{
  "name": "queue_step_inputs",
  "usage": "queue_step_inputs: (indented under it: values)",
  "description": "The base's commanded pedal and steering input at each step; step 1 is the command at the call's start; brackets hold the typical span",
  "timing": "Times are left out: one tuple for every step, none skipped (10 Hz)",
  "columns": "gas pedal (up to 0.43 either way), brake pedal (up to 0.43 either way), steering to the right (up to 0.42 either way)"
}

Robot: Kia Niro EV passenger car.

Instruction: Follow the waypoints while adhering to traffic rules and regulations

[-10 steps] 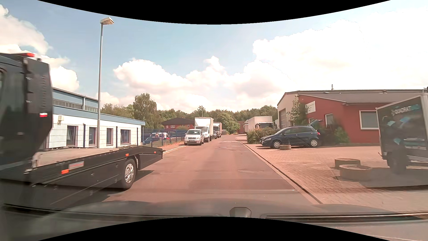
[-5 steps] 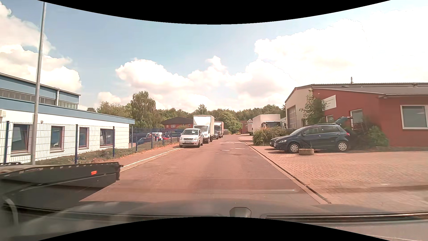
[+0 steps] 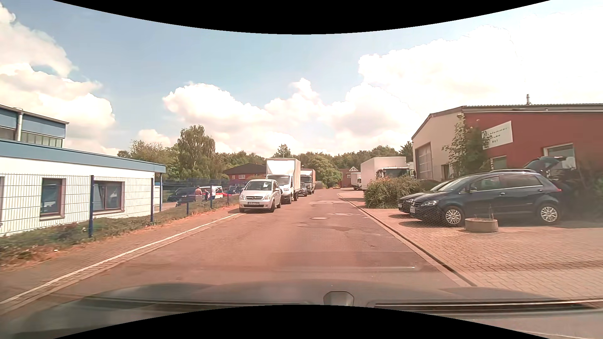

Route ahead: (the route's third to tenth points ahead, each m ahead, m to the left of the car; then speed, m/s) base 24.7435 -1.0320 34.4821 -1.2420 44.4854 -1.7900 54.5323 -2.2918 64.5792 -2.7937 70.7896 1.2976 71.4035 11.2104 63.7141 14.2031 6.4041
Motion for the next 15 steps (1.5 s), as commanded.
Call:
queue_step_inputs:
  values:
    - [0.098, 0.000, -0.002]
    - [0.098, 0.000, 0.006]
    - [0.098, 0.000, 0.015]
    - [0.098, 0.000, 0.018]
    - [0.087, 0.000, 0.018]
    - [0.067, 0.000, 0.018]
    - [0.067, 0.000, 0.018]
    - [0.059, 0.000, 0.018]
    - [0.059, 0.000, 0.017]
    - [0.059, 0.000, 0.015]
    - [0.059, 0.000, 0.013]
    - [0.059, 0.000, 0.013]
    - [0.059, 0.000, 0.011]
    - [0.059, 0.000, 0.010]
    - [0.059, 0.000, 0.009]
